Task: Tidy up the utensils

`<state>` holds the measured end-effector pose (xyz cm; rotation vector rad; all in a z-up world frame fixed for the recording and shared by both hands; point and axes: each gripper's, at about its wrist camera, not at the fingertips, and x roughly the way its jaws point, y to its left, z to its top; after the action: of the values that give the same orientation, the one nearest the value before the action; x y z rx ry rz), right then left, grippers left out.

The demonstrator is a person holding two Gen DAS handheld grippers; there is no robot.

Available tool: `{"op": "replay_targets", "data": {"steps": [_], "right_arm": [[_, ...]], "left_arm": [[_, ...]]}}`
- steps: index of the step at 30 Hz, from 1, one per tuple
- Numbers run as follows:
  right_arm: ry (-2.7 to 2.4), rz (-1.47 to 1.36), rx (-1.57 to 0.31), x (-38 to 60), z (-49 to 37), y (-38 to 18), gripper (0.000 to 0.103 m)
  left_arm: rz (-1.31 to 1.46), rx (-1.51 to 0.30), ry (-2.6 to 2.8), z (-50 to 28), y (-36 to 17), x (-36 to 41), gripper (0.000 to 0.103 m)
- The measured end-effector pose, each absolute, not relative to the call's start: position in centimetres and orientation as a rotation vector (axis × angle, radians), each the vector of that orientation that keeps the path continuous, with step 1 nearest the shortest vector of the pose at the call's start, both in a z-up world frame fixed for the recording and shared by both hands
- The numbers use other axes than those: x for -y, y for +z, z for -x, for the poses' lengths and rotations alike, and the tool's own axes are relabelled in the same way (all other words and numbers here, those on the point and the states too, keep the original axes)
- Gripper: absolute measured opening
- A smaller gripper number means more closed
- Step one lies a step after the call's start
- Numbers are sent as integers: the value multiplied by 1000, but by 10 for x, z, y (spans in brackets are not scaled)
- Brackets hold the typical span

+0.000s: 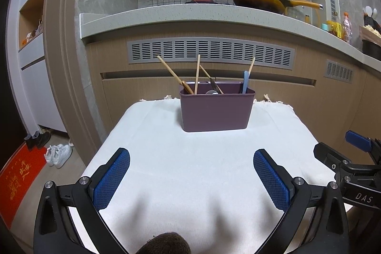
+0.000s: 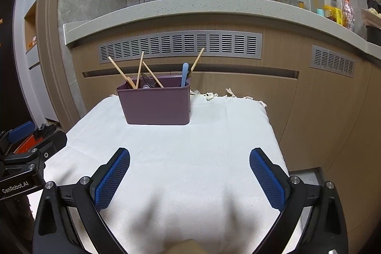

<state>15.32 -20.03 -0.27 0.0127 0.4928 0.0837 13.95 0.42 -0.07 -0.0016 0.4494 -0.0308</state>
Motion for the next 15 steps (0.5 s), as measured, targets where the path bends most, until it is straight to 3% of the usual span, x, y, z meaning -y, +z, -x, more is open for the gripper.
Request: {"op": "replay_targets", "data": {"steps": [15], "right_arm": [[87,-11,-497,200,-154,-2,100]], "left_arm": [[-5,-456,-33,-138,-4,-2,103]]}}
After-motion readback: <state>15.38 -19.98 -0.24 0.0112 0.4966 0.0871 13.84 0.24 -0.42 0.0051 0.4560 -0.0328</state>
